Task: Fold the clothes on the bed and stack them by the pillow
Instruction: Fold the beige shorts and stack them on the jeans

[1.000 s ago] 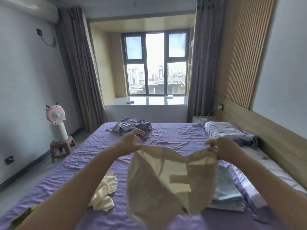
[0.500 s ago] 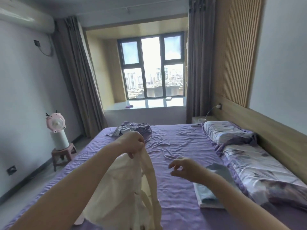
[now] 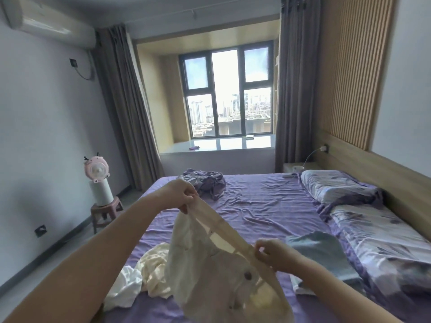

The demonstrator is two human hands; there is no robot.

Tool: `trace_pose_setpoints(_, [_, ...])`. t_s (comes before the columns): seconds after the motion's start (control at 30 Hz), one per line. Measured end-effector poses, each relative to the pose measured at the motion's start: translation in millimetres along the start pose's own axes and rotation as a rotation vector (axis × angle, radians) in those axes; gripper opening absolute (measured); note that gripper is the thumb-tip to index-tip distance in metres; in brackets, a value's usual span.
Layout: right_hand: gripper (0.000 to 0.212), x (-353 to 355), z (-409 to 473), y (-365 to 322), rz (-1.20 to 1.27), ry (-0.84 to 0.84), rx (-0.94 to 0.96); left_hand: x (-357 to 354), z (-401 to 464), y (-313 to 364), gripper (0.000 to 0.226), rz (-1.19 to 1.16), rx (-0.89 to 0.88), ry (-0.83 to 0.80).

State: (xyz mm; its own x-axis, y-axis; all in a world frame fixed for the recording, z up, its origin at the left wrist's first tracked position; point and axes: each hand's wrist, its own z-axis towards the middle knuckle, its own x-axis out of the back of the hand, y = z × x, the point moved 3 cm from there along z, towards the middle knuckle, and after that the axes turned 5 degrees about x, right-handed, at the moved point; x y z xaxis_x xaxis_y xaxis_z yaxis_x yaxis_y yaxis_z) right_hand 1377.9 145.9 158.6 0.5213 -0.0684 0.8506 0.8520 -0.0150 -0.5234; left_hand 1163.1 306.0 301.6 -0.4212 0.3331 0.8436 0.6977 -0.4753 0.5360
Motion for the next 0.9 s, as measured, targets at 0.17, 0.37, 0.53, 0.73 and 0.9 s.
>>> trace_pose_setpoints(0.17, [0.010, 37.6, 0.7, 17.3, -0.079, 0.155, -0.165, -13.3, 2.5, 0.6, 0.026, -0.030, -0.016, -0.160])
trace_pose_setpoints(0.37, [0.021, 91.6, -3.0, 35.6, 0.321, 0.454, -0.220, -31.6, 7.2, 1.9, 0.049, 0.125, 0.018, -0.149])
trace_pose_setpoints(0.53, [0.021, 110.5, -16.2, 37.2, 0.711, 0.459, -0.212, -41.8, 4.0, -4.2, 0.015, 0.303, 0.063, 0.020])
trace_pose_setpoints(0.73, [0.025, 104.5, -20.4, 30.1, 0.567, 0.457, -0.206, -69.7, 3.9, -21.7, 0.021, -0.263, 0.275, 0.057])
trace_pose_setpoints(0.9, [0.024, 91.8, -20.8, 29.7, 0.735, 0.466, -0.189, -79.8, 7.5, -28.9, 0.012, -0.416, 0.311, 0.181])
